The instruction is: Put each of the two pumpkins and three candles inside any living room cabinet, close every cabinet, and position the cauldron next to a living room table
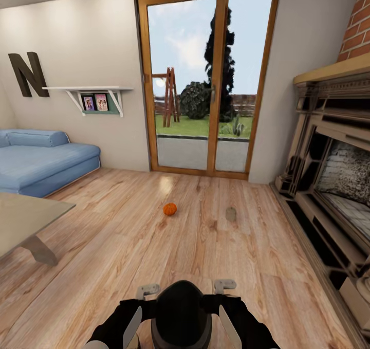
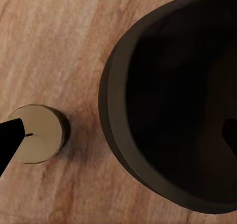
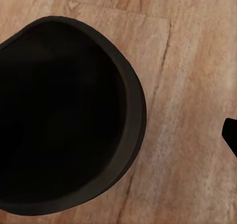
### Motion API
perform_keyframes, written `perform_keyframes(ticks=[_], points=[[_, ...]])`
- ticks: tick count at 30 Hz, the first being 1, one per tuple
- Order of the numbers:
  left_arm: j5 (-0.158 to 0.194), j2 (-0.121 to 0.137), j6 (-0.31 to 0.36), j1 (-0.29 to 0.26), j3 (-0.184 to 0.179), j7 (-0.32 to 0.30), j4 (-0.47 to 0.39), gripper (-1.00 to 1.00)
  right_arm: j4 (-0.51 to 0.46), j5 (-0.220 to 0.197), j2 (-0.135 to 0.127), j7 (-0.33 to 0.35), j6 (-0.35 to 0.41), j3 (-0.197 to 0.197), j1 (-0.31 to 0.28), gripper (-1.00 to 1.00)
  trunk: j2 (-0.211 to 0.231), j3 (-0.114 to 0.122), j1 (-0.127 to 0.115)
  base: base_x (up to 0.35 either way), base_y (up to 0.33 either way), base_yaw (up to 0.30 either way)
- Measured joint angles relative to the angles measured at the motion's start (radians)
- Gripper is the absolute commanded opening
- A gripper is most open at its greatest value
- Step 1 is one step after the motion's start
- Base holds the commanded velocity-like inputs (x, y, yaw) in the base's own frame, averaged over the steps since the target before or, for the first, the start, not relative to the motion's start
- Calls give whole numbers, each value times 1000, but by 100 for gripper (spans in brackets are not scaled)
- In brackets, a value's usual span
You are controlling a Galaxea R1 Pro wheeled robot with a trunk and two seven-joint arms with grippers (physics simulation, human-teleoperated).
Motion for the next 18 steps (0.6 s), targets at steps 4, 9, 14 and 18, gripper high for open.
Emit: perform_keyframes(ticks=[4, 9, 14, 18], points=[[0, 0, 0, 0, 0, 0, 0, 100, 0, 0, 0, 0, -2, 1, 0, 100, -28, -13, 15, 0, 0, 0], [0, 1, -2, 0, -1, 0, 0, 100, 11, 0, 0, 1, -6, 1, 0, 100, -63, -28, 35, 0, 0, 0], [0, 1, -3, 0, 0, 0, 1, 100, 15, 1, 0, 1, -7, 2, 0, 100, -98, -44, 54, 0, 0, 0], [0, 1, -5, 0, -1, 0, 1, 100, 15, 0, 0, 0, -7, 3, 0, 100, -126, -56, 69, 0, 0, 0]])
